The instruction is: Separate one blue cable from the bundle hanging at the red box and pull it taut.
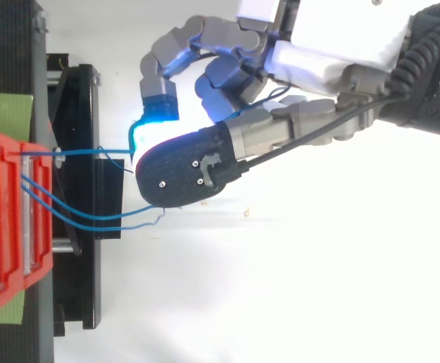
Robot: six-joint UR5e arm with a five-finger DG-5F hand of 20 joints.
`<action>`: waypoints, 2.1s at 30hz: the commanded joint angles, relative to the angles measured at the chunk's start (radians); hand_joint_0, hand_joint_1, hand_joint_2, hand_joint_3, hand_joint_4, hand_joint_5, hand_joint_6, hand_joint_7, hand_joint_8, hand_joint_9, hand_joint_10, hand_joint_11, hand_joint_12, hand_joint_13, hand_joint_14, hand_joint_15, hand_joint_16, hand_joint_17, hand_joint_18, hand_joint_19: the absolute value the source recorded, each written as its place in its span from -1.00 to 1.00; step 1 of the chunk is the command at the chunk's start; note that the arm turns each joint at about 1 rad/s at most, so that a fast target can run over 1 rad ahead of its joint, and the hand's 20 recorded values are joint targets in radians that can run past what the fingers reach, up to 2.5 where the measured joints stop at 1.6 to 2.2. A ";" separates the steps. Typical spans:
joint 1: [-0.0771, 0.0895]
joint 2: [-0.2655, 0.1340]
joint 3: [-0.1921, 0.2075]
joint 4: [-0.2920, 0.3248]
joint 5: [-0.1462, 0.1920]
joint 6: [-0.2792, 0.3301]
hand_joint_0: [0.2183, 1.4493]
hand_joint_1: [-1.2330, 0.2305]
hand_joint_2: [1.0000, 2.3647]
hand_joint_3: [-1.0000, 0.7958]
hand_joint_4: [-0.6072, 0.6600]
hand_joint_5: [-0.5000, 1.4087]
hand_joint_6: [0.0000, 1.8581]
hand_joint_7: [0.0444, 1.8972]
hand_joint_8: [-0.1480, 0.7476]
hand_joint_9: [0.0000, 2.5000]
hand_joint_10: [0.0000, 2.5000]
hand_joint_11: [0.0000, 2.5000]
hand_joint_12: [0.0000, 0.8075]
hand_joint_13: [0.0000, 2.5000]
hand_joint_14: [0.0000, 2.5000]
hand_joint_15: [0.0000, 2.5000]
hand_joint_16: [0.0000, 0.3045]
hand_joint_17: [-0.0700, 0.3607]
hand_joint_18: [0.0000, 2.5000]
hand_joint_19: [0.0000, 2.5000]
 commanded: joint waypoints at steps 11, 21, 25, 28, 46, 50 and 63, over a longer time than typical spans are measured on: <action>0.000 0.000 -0.002 0.004 0.001 0.000 -0.27 -0.36 -0.96 0.00 0.03 -0.67 0.03 0.31 0.04 -0.29 0.71 0.03 -0.17 -0.10 0.42 0.14 -0.71 -0.22 -0.02 0.08; 0.003 0.000 -0.040 0.052 0.001 0.003 -0.15 -0.35 -0.98 -0.19 0.02 -0.68 0.03 0.42 0.03 -0.31 0.67 0.06 -0.16 -0.13 0.46 0.13 -0.72 -0.22 -0.05 0.11; 0.003 0.000 -0.050 0.052 -0.001 0.002 -0.11 -0.34 -0.99 -0.34 0.02 -0.68 0.03 0.44 0.04 -0.32 0.66 0.07 -0.14 -0.15 0.48 0.11 -0.71 -0.22 -0.06 0.12; 0.003 0.000 -0.054 0.058 -0.001 0.002 -0.10 -0.34 -0.99 -0.37 0.02 -0.68 0.03 0.48 0.03 -0.32 0.66 0.06 -0.13 -0.15 0.48 0.10 -0.71 -0.22 -0.07 0.12; 0.011 -0.001 -0.117 0.064 0.007 -0.003 -0.09 -0.34 -0.99 -0.36 0.05 -0.68 0.03 0.54 0.07 -0.32 0.65 0.05 -0.14 -0.17 0.51 0.08 -0.72 -0.22 -0.08 0.12; 0.014 -0.001 -0.148 0.106 0.004 -0.005 -0.08 -0.34 -0.99 -0.37 0.06 -0.68 0.03 0.55 0.08 -0.31 0.65 0.04 -0.14 -0.17 0.50 0.09 -0.71 -0.22 -0.08 0.12; 0.014 0.000 -0.149 0.139 0.008 -0.017 -0.16 -0.31 -0.99 -0.37 0.15 -0.69 0.03 0.46 0.03 -0.33 0.67 0.03 -0.14 -0.16 0.47 0.10 -0.72 -0.22 -0.07 0.11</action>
